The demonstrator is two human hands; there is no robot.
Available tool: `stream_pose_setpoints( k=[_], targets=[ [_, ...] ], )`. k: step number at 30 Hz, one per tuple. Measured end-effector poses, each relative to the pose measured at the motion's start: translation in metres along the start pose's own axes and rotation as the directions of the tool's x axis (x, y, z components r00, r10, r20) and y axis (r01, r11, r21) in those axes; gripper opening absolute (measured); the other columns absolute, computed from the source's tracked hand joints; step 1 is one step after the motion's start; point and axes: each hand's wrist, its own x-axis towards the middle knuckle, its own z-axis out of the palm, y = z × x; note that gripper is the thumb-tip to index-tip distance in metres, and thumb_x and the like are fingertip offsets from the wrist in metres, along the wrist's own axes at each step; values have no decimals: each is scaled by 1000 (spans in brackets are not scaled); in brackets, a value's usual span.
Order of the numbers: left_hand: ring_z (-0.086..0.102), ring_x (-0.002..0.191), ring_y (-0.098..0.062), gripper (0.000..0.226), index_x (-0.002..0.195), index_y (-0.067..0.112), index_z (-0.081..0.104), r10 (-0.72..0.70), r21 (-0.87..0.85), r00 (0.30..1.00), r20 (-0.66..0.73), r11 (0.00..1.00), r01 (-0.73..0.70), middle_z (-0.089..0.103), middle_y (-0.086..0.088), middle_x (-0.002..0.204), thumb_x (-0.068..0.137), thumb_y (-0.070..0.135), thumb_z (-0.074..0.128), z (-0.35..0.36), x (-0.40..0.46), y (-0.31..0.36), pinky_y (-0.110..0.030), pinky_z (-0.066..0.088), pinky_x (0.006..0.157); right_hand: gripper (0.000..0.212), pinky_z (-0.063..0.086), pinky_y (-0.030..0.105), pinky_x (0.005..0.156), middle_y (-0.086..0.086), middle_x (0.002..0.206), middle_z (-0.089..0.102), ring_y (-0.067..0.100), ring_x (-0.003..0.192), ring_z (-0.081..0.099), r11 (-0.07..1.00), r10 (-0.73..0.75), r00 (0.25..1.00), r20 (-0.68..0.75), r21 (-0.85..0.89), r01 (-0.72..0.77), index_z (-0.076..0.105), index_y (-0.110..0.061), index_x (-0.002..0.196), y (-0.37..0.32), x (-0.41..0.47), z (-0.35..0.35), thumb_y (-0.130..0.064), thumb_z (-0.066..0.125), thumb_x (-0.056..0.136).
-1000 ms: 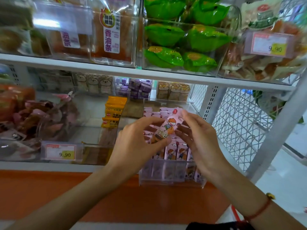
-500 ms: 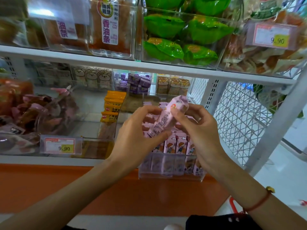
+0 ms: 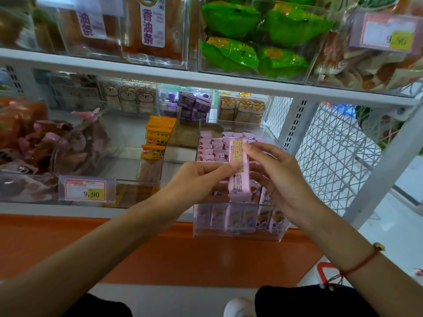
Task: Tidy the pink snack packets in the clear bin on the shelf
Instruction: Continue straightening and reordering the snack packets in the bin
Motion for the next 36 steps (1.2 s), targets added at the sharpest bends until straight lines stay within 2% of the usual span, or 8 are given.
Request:
stream_pose_setpoints(
  k=[3,7,12,18,23,27,31,36],
  targets=[
    [71,80,-3,13,99,29,66,97,61,995,-30,994,-95,75,7,87,87,30,59,-2,1,1,-11,52,63,33,50,24,72,5,103,72,13,86,67,999,-47,998,50,-4,47,64,-19,115,-3,-1,-2,-28,68,83],
    [60,100,8,29,109,43,51,426,405,898,-108,844,-351,62,25,107,83,34,63,-11,3,3,-11,50,82,39,52,22,82,-2,116,67,10,106,63,968,-233,952,197,-49,247,57,-19,127,-10,-6,-2,-13,61,88],
    [59,112,-3,40,116,21,53,512,410,854,-95,802,-435,63,10,118,80,34,63,-18,5,1,-26,49,96,34,52,25,89,-7,111,68,8,108,63,907,-380,880,286,-70,415,61,-23,110,-11,-12,3,-1,64,83],
    [59,109,-3,40,119,28,55,512,412,842,-169,813,-411,63,15,116,80,32,66,-16,4,-1,-28,53,92,49,55,27,84,-9,116,64,8,105,64,901,-366,899,241,-150,407,53,-25,125,-12,-11,4,-33,67,78],
    [54,99,-5,40,115,36,56,682,711,722,-119,566,-417,54,23,105,77,39,68,-9,-3,6,-31,54,79,42,51,12,61,-14,88,70,3,73,69,902,-326,924,197,-226,367,55,-28,105,-7,-13,8,-55,56,74],
    [47,112,2,55,127,38,49,599,722,798,-71,583,-373,47,25,117,79,64,57,-8,-2,5,-32,49,92,32,54,18,66,-8,82,73,8,76,71,933,-314,941,121,-141,330,64,-20,95,-8,-11,5,-44,63,73],
    [57,104,2,62,134,39,43,339,549,936,-95,802,-235,56,19,118,83,74,38,-16,2,5,-35,54,88,34,55,38,84,0,85,72,18,87,69,956,-275,952,131,-73,286,67,-17,93,-8,-9,1,-42,66,70],
    [60,98,-4,45,116,31,58,418,556,903,-103,777,-296,62,18,103,79,57,54,-20,3,6,-36,54,83,52,47,50,98,2,104,67,20,104,64,974,-211,957,198,-35,222,53,-19,120,-8,-8,-1,-43,64,75]
  ],
)
